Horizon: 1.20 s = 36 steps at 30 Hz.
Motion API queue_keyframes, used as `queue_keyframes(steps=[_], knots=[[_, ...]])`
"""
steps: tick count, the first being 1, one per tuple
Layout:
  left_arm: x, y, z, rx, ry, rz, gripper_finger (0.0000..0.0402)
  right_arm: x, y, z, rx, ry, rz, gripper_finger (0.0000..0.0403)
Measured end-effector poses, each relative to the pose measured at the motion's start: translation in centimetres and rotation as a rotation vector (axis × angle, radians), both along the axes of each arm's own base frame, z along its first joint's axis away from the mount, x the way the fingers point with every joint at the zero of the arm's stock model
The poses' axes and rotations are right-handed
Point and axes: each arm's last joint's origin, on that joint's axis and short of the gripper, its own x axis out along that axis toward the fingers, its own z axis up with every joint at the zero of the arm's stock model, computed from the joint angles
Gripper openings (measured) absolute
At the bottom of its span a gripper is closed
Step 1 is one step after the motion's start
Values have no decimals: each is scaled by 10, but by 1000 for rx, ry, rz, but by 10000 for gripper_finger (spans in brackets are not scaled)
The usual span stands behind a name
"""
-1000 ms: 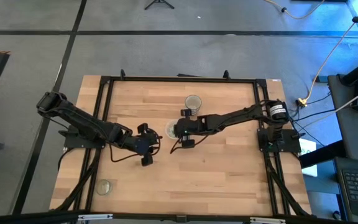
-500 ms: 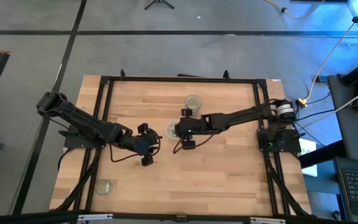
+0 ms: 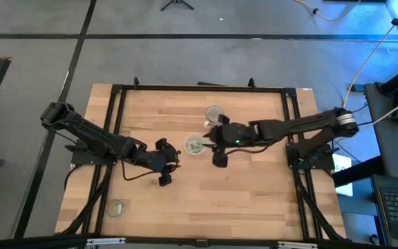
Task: Pick and place Stevia / Truvia into bins
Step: Return to Home Position
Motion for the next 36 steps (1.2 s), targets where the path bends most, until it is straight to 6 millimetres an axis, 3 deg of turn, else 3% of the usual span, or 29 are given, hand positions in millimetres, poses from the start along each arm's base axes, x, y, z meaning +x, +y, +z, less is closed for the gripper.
queue_keyframes(steps=[4,9,14,17,26,36], knots=[[2,0,8,9,-65,-40,88,-22,3,24,12,-61,15,154],[-6,10,37,-51,-200,-125,88,-51,8,40,44,-118,35,154],[-38,34,72,-8,-348,-97,88,-82,5,49,97,-174,20,154],[-64,51,80,-4,-439,-53,88,-105,1,47,124,-203,7,154],[-128,78,66,-18,-678,20,88,-178,-14,31,213,-420,-11,154],[-160,90,26,-9,-780,166,88,-231,-28,1,294,-568,-78,154]])
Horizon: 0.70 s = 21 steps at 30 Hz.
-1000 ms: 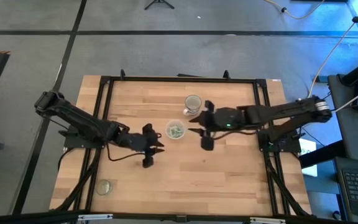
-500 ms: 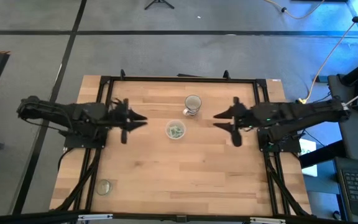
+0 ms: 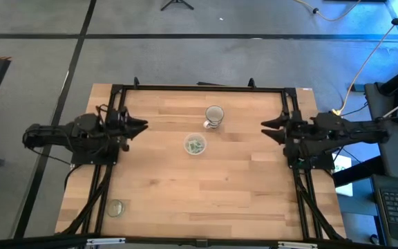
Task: Pick and place Stevia / Truvia into bins
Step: Return to Home Position
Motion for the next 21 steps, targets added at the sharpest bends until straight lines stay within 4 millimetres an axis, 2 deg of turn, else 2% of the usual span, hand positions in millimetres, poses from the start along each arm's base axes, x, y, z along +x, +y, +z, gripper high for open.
queue_keyframes(steps=[8,14,17,21], knots=[[-8,4,-37,-28,-35,52,88,-30,-7,-21,24,-111,-78,154],[-5,5,-60,-44,-17,59,88,-48,-10,-28,33,-190,-86,154],[-3,6,-66,-49,-15,66,88,-54,-12,-35,39,-213,-103,154],[-1,7,-74,-51,-15,85,88,-51,-12,-42,30,-177,-128,154]])
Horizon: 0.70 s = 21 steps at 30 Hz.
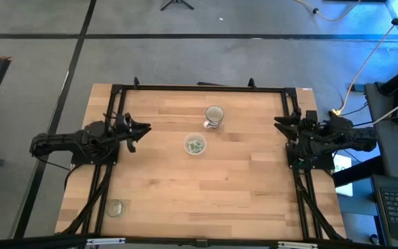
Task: Pick and place Stevia / Truvia into bins
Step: Return to Home Position
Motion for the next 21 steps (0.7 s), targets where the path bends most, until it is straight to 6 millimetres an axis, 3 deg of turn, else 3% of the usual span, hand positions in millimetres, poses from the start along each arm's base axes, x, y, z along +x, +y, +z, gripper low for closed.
queue_keyframes(steps=[6,21], knots=[[0,2,-1,57,18,30,88,6,1,-11,-4,21,-13,154],[-1,4,-2,128,60,99,88,35,5,-76,-37,100,-34,154]])
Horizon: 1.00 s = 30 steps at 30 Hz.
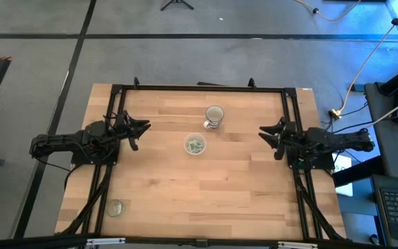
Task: Pick and place Stevia / Truvia into bins
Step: Return to Home Position
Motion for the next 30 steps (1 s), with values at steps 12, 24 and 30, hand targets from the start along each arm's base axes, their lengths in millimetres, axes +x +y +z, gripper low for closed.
queue_keyframes(steps=[12,24,30], knots=[[0,0,0,0,-1,0,88,1,0,-6,-171,94,0,154],[0,0,0,0,-1,1,88,1,0,-6,-182,98,0,154],[0,0,0,0,-1,1,88,1,0,-6,-182,99,0,154]])
